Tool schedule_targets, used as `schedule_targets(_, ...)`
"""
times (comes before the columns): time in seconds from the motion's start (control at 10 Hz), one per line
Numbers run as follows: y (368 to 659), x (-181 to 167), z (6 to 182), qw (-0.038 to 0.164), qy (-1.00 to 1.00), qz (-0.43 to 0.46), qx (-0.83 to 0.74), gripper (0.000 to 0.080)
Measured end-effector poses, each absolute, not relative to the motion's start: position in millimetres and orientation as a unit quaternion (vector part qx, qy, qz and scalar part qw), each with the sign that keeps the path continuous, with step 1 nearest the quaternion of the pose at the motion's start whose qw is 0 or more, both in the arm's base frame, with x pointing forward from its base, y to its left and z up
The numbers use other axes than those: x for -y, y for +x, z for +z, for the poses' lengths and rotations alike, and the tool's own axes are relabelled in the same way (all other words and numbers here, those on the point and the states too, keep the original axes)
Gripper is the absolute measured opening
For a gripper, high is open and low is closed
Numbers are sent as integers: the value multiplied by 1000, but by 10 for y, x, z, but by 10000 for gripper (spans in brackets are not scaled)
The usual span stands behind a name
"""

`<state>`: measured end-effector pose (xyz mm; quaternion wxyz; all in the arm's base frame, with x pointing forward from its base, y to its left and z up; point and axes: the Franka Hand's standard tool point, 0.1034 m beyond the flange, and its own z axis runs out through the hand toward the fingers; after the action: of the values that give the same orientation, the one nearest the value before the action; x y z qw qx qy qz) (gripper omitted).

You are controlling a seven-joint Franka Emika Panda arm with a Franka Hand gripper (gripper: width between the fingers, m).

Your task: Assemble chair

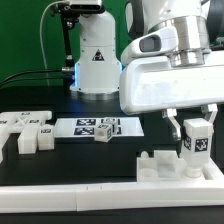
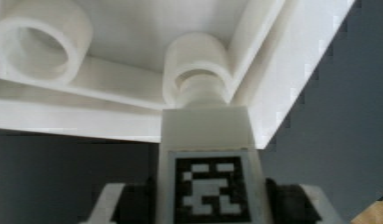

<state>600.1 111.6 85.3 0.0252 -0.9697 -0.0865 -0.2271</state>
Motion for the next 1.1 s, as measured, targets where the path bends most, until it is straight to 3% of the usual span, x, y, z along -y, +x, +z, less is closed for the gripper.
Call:
schedule_targets(0.4,5923,-1151,674,25,-971,-219,90,284)
schedule_targets(0.8,5931,-1199,669,23,-968,-235,86,284)
schedule_targets(1.0,5926,-1212,652,25,-973,-212,86,549)
schedule_targets(1.1,6021,-1157,721,26,-975,-204,80,618)
